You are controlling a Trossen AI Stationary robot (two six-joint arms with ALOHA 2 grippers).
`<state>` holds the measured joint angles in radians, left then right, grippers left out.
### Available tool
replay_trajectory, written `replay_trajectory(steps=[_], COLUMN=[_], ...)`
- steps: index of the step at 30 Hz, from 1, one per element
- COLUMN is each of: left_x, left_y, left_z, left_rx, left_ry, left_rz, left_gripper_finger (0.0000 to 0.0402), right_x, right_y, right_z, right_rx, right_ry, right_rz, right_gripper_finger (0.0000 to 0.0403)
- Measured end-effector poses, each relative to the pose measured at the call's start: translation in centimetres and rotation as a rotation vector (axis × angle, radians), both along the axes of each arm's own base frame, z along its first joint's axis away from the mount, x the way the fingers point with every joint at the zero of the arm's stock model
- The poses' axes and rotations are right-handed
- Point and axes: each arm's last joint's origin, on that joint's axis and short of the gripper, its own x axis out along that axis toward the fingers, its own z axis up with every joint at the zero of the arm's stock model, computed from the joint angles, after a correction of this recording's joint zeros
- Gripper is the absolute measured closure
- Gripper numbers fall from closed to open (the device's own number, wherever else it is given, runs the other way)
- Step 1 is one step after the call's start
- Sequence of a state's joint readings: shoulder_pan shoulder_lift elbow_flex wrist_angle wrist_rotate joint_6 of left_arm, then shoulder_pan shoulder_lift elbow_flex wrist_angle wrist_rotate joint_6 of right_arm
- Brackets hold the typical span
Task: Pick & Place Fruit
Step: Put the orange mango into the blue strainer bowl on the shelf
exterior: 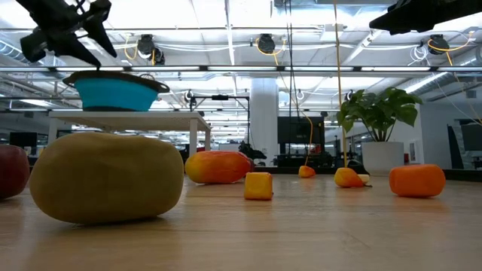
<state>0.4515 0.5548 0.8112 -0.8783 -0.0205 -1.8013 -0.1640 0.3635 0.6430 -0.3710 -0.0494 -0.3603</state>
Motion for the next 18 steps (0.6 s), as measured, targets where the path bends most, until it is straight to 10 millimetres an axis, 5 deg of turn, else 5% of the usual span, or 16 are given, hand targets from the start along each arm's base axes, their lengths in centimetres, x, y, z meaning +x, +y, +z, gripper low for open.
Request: replay_trajectory(steps=[9, 18], left_x=[-0.3, 1.8], left_y=[-0.9, -1.6], left_z=[0.5, 2.7], left_rx=[0.139, 0.684], left_ry=[-0.005, -0.063], left_rz=[-0.162, -0.524], left_gripper_finger=[0.0239, 0.0260], right_x=[0.0, 0.8], right_y=[0.0, -0.1], right_z=[0.0, 0.6], right_rx=[0.001, 0.067], right_ry=[0.000, -0.063], right_rz=[0.000, -0.007], right_gripper_finger=[0.0403, 0.0403])
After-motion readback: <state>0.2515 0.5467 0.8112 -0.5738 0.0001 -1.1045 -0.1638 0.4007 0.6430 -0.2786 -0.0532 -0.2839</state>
